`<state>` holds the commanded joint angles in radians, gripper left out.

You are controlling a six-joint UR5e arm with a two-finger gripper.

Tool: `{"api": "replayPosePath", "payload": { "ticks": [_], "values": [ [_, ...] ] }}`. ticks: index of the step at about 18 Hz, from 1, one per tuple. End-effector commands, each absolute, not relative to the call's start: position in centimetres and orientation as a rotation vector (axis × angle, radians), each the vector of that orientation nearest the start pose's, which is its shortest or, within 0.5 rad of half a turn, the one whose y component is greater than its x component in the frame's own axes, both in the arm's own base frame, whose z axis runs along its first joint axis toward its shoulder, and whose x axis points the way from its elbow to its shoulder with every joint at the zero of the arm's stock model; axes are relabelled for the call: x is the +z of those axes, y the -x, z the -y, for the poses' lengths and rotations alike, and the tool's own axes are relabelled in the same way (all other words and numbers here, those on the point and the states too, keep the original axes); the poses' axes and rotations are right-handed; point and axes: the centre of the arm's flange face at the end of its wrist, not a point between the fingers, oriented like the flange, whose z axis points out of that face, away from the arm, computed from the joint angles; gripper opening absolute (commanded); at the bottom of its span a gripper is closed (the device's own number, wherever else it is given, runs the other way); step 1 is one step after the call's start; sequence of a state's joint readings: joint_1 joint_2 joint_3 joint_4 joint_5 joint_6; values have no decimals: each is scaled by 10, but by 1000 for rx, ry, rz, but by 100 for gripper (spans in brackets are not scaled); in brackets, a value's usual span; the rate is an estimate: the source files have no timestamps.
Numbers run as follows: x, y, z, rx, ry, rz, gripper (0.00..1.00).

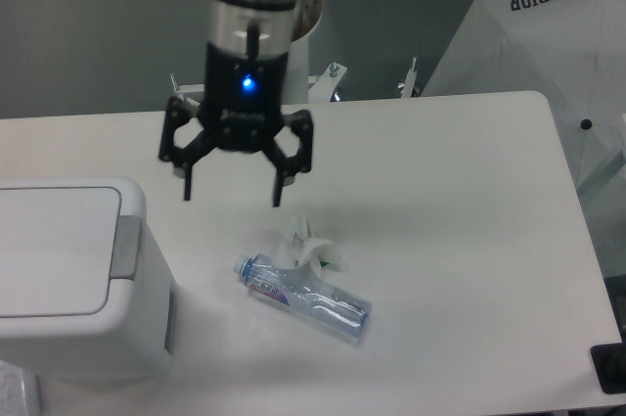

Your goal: Open the trash can

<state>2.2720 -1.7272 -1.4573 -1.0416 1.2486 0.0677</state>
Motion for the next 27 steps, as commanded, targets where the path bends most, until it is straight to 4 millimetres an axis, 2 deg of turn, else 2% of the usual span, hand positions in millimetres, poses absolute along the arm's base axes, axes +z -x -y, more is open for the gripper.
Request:
{"api": "replayPosePath", "payload": {
  "ticks": [6,10,12,27],
  "values": [
    [507,242,-580,-204,2471,781,100],
    [498,245,-586,-224,2448,848,100],
    [490,239,-593,-237,2462,843,100],
    [479,237,-593,-253,2473,863,100]
  ]
}}
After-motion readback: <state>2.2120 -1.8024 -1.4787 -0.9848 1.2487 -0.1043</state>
